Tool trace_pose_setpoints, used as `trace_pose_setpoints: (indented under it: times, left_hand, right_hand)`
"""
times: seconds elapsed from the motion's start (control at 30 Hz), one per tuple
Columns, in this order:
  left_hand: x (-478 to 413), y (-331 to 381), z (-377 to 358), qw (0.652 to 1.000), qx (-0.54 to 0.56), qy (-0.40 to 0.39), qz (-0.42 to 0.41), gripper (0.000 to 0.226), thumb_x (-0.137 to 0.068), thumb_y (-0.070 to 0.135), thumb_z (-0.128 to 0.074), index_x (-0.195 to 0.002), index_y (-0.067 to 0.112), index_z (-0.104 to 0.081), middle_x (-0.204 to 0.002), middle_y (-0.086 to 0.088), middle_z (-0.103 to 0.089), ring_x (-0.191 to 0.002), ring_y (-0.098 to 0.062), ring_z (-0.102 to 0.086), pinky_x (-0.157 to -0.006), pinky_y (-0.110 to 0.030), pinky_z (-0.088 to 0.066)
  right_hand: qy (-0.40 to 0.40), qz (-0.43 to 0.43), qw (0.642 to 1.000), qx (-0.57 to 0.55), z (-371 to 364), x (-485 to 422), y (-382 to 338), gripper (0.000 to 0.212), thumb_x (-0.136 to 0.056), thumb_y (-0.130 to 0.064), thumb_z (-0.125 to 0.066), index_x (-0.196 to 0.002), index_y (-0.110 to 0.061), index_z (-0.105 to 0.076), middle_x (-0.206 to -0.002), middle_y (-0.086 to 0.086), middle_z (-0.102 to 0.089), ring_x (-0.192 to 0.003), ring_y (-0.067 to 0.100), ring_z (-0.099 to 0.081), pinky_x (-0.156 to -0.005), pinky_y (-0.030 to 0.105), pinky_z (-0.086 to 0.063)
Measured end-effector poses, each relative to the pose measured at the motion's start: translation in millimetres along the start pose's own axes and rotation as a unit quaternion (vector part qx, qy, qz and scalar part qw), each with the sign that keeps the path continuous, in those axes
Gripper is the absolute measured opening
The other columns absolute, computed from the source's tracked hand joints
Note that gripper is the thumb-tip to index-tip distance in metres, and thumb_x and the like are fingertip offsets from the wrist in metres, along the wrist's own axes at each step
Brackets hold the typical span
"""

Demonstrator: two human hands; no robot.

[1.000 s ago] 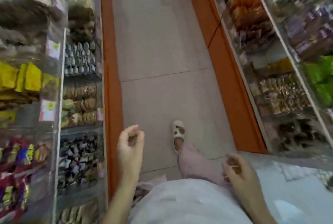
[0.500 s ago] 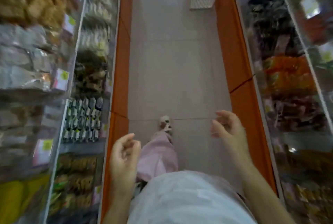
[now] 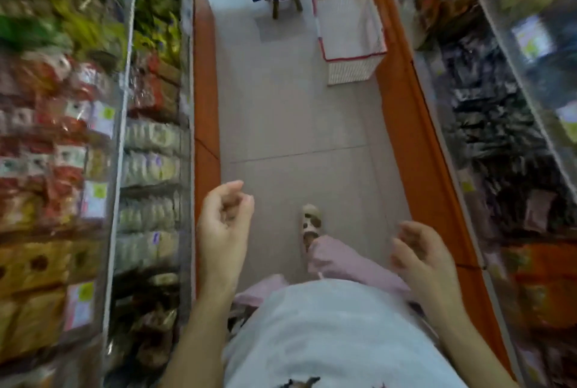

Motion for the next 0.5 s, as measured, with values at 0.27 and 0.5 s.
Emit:
trace_pose_setpoints:
  times: [0.27,0.5]
  left_hand:
    - [-205.9,53.6,-41.9,0.998,-0.002,0.053,0.044,0.029,-0.087,0.005,-0.059,-0.098,0.032,-0.060,-0.089,-0.001,-0.063,-0.082,-0.021,-0.062,-0.072,-0.028,-0.052]
    - [-459.4,117.6,-112.3,1.000,0.010,0.015,0.018,0.022,-0.089,0.003,-0.057,-0.106,0.016,-0.059,-0.086,-0.002,-0.061,-0.076,-0.017,-0.060,-0.067,-0.022,-0.050]
  right_hand:
    - [-0.073,0.106,0.992,0.000,-106.0,-265.5,-221.7,0.023,-0.089,-0.008,-0.059,-0.111,-0.016,-0.056,-0.092,-0.001,-0.060,-0.077,0.012,-0.062,-0.064,0.021,-0.052]
    - [-0.081,0.088,0.992,-0.029,-202.0,-451.5,-324.7,0.023,-0.088,0.000,-0.057,-0.101,-0.019,-0.055,-0.084,0.000,-0.058,-0.069,0.018,-0.059,-0.061,0.031,-0.051]
Point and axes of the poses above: each hand's wrist, its own x-axis away from the middle knuckle, its own z-axis out of the back of the hand, y = z × x, the point moved 7 cm from there along -x, towards the middle knuckle
